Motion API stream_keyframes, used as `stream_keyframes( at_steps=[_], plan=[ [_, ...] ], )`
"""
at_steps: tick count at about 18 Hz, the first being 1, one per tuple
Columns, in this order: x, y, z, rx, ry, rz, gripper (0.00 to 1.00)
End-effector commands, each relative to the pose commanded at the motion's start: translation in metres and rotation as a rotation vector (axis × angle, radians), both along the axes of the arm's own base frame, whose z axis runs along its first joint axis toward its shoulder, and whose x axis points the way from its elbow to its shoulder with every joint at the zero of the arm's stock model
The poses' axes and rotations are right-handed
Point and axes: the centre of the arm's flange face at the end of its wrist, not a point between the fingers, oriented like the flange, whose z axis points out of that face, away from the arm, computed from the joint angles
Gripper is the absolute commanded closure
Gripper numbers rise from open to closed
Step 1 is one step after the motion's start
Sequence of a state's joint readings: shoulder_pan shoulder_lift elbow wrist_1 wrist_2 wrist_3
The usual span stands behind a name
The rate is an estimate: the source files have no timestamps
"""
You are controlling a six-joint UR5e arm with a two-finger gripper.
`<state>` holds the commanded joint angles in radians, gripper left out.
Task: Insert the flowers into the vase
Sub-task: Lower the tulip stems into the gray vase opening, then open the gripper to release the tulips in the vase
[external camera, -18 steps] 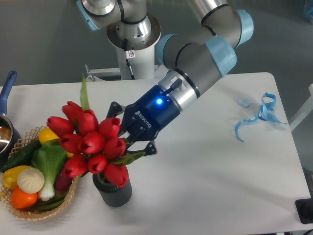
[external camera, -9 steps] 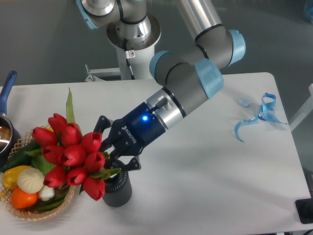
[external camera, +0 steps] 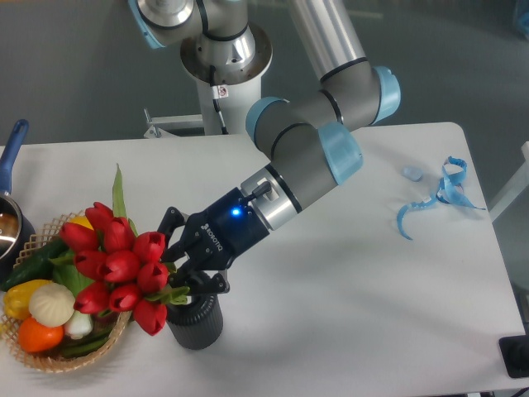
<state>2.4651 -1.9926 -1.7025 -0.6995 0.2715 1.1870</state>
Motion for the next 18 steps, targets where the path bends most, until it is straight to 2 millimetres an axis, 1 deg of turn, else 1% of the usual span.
stream_keyframes(
  at_steps=[2, 5, 8, 9, 10, 11, 12, 13, 14, 16, 17, 18],
  plan=[
    [0.003, -0.005, -0.014, 0.014, 0.025, -0.013, 0.99],
    [0.003, -0.008, -0.026, 0.011, 0.036, -0.017, 0.94],
    [0.000, -0.006, -0.036, 0.000, 0.025, -0.015, 0.85],
    [-0.001, -0.007, -0.037, -0.001, 0.024, -0.013, 0.78],
    [-0.004, -0.009, -0.038, -0.004, 0.024, -0.007, 0.69],
    [-0.006, -0.010, -0.039, -0.004, 0.023, -0.004, 0.63],
    [-0.008, -0.011, -0.039, -0.005, 0.021, -0.001, 0.60],
    [-0.012, -0.013, -0.042, -0.008, 0.018, 0.007, 0.54],
    [-0.014, -0.014, -0.045, -0.015, 0.011, 0.011, 0.45],
    [-0.020, -0.018, -0.046, -0.027, 0.007, 0.026, 0.13],
    [-0.022, -0.020, -0.048, -0.031, 0.004, 0.031, 0.00],
    [-0.026, -0.025, -0.050, -0.034, -0.001, 0.042, 0.00]
  ],
)
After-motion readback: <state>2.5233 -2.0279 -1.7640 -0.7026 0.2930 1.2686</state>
